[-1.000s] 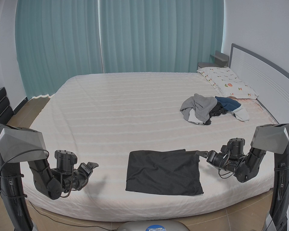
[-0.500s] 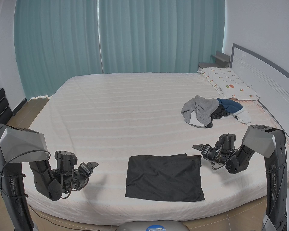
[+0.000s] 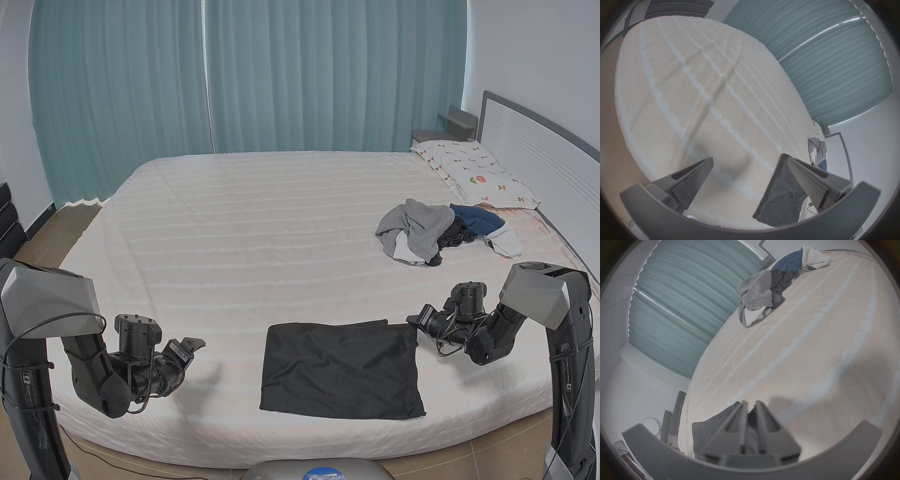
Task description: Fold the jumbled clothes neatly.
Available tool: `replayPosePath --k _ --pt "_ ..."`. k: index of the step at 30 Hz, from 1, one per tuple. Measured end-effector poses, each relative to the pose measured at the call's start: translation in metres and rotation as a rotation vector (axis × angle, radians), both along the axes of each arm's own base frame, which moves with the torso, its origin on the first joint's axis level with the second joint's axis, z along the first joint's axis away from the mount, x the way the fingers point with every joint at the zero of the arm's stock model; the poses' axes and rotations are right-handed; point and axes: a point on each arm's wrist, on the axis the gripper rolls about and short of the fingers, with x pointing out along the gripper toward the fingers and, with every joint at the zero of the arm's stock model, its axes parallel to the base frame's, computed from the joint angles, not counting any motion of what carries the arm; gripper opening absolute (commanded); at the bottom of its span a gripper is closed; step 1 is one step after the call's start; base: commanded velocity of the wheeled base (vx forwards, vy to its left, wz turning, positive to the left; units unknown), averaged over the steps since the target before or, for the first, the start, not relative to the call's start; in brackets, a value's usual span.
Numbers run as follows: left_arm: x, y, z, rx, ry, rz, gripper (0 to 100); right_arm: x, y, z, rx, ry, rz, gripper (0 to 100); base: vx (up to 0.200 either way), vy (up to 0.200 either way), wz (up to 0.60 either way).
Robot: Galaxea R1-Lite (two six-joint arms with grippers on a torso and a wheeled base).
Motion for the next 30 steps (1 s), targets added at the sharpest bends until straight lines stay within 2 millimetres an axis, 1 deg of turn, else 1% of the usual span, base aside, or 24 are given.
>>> replayPosePath --k 22,30 --pt "0.0 0.0 0.0 0.0 0.001 0.0 100 0.005 -0.016 0.0 0.007 -0.006 -0.046 0 0.0 0.0 0.0" --pt "0.0 0.0 -0.001 0.0 0.002 0.0 100 0.007 -0.017 -0.001 0.005 -0.007 -0.048 0 0.0 0.0 0.0"
